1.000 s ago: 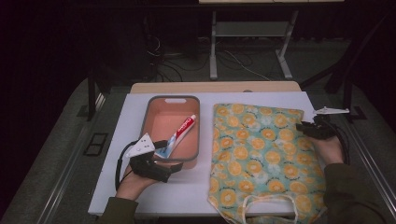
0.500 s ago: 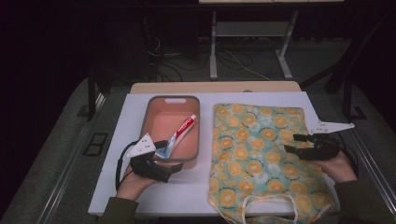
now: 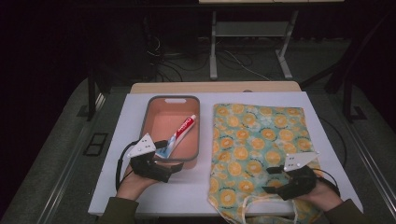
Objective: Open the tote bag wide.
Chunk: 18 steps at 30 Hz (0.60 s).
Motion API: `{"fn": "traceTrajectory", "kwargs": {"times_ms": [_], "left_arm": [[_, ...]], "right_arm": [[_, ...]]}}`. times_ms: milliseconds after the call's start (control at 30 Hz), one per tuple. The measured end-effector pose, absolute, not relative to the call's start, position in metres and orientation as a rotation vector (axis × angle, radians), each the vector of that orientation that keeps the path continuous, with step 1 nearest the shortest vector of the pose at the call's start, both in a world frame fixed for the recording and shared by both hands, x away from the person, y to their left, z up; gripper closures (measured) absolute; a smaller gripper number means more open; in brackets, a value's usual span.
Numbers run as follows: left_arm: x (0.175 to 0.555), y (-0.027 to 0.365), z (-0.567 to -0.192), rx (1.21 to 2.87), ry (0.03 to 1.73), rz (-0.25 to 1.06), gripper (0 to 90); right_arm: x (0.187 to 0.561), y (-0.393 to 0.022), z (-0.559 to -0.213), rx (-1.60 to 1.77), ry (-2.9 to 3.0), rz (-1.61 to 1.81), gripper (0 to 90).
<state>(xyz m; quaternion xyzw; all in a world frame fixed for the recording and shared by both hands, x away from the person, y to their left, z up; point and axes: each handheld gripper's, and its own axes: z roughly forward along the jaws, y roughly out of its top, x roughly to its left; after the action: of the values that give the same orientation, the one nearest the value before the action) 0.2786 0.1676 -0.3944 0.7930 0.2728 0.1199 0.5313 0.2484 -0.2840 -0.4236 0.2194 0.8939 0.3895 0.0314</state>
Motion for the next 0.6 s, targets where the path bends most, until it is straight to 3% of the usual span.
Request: {"fn": "traceTrajectory", "kwargs": {"times_ms": [367,467,600], "left_arm": [[0.279,0.167,-0.394,1.891,0.652,0.287,0.0],[0.279,0.167,-0.395,1.892,0.652,0.288,0.0],[0.279,0.167,-0.395,1.893,0.653,0.289,0.0]], "right_arm": [[0.237,-0.259,-0.443,0.502,2.872,1.028,33.7],[0.234,-0.256,-0.445,0.433,2.857,0.998,41.0],[0.233,-0.257,-0.445,0.407,2.863,1.028,60.2]]}}
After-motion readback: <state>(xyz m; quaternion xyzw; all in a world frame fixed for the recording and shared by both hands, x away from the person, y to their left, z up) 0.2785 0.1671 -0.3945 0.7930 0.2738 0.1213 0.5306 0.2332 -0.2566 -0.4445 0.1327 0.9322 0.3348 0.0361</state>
